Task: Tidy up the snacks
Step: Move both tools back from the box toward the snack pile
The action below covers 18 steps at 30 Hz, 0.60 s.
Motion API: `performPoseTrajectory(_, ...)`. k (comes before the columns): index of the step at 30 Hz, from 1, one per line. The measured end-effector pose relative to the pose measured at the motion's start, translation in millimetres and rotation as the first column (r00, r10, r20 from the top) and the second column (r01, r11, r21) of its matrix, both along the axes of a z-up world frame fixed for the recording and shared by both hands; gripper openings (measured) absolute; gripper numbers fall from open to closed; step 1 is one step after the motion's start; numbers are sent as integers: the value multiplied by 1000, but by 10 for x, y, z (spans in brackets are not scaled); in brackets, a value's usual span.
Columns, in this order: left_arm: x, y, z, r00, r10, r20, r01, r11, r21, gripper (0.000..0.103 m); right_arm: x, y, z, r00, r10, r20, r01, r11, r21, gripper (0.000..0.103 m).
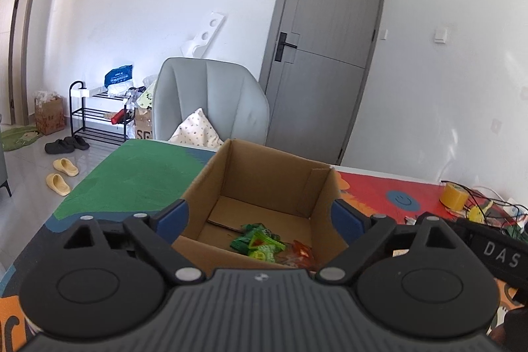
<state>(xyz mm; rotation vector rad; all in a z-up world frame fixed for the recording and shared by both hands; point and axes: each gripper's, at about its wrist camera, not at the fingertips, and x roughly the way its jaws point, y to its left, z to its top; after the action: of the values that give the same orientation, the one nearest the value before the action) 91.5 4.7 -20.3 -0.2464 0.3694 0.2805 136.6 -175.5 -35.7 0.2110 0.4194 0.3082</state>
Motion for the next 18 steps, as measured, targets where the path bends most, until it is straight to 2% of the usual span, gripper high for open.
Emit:
performPoseTrajectory(1,-3,-28,5,1000,-5,-4,5,1000,0,92,-21,-41,2,1000,-12,6,12,1000,-2,95)
performPoseTrajectory(5,-18,-162,22,1000,-27,-15,27,999,18,93,-84,-191,21,999,-45,20,45,999,0,101)
performPoseTrajectory(18,-84,-506,76,992,-128,-4,128,991,47,93,-227,-551,67,993,-111,45,112,994,-17,102)
